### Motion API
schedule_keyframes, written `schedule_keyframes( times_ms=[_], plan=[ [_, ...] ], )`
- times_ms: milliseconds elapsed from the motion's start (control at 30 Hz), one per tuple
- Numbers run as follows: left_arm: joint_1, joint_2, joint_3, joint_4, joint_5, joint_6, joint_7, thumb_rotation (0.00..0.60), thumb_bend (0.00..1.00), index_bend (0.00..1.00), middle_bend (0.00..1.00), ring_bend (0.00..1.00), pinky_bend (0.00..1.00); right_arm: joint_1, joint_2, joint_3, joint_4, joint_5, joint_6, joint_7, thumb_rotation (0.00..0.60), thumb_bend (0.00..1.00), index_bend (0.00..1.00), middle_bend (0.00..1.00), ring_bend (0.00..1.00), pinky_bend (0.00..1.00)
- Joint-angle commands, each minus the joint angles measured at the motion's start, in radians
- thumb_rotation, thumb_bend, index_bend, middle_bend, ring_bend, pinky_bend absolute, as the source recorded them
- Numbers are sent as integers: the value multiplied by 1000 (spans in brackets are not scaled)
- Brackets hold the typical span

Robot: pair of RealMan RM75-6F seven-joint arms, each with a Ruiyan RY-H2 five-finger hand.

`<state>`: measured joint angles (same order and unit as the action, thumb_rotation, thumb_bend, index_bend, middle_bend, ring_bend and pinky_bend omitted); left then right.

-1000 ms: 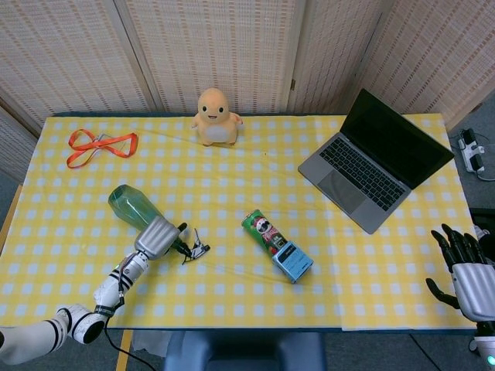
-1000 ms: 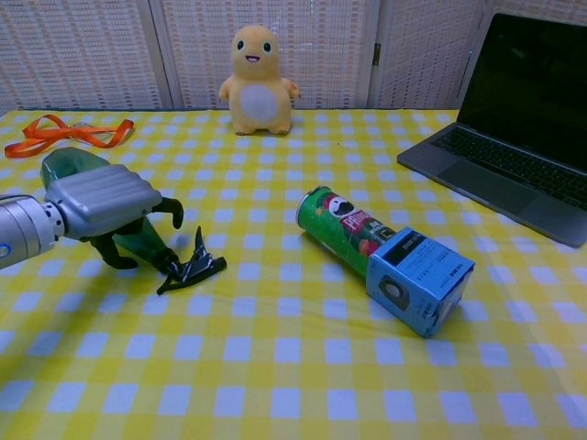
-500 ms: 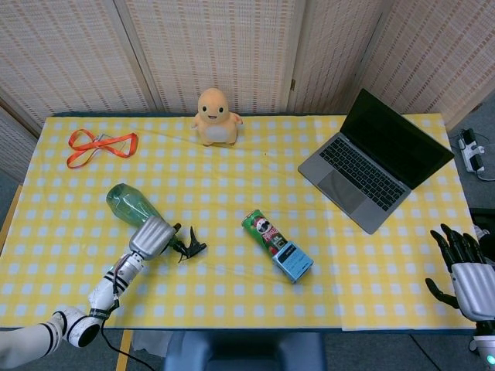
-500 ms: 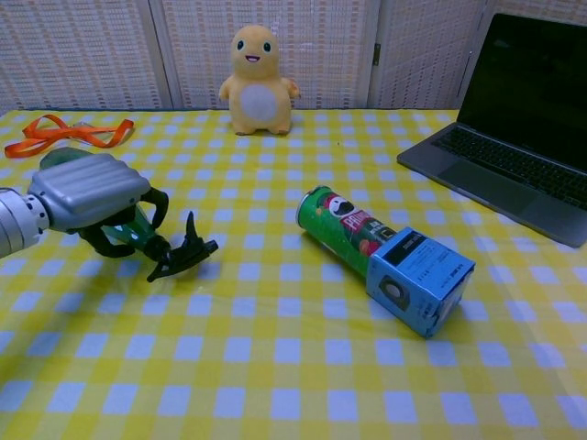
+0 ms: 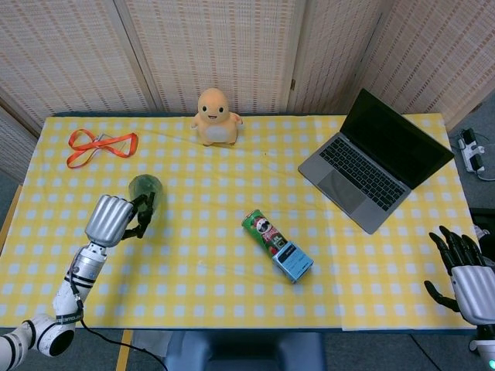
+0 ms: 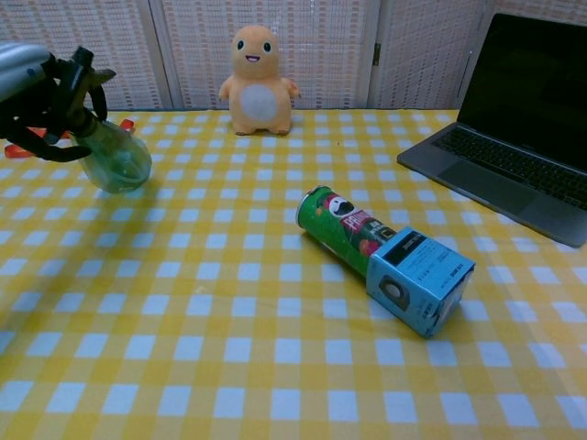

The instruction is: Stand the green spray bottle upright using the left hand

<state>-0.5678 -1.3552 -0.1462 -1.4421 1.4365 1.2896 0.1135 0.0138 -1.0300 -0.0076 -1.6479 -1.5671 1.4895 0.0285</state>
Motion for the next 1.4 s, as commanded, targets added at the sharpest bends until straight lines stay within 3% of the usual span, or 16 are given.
schedule_keyframes(
  times_ms=[33, 300, 400, 667, 1100, 1400],
  plan=[
    [45, 81, -39, -87, -44, 28, -97, 600, 378, 719, 1000, 1000, 1000, 2, 4, -9, 1, -18, -1, 10, 600, 327, 0, 0, 0, 0],
    [59, 290, -60, -334, -162, -146, -317, 600, 398, 720, 1000, 1000, 1000, 1, 0, -11, 3, -25, 2, 8, 600, 327, 0, 0, 0, 0],
    [45, 413, -59, -425, -191, -288, -453, 600, 404, 719, 1000, 1000, 1000, 4, -1, -13, 4, -25, -6, 5, 600, 327, 0, 0, 0, 0],
    [20, 580, -77, -471, -175, -486, -713, 600, 408, 719, 1000, 1000, 1000, 9, -4, -13, 3, -21, -18, -2, 600, 327, 0, 0, 0, 0],
    [-7, 572, -64, -374, -128, -589, -837, 600, 445, 719, 1000, 1000, 1000, 11, -7, -10, 1, -10, -22, -13, 600, 327, 0, 0, 0, 0],
    [-16, 525, -45, -326, -122, -590, -802, 600, 444, 719, 1000, 1000, 1000, 10, -7, -11, -1, -11, -21, -16, 600, 327, 0, 0, 0, 0]
  ],
)
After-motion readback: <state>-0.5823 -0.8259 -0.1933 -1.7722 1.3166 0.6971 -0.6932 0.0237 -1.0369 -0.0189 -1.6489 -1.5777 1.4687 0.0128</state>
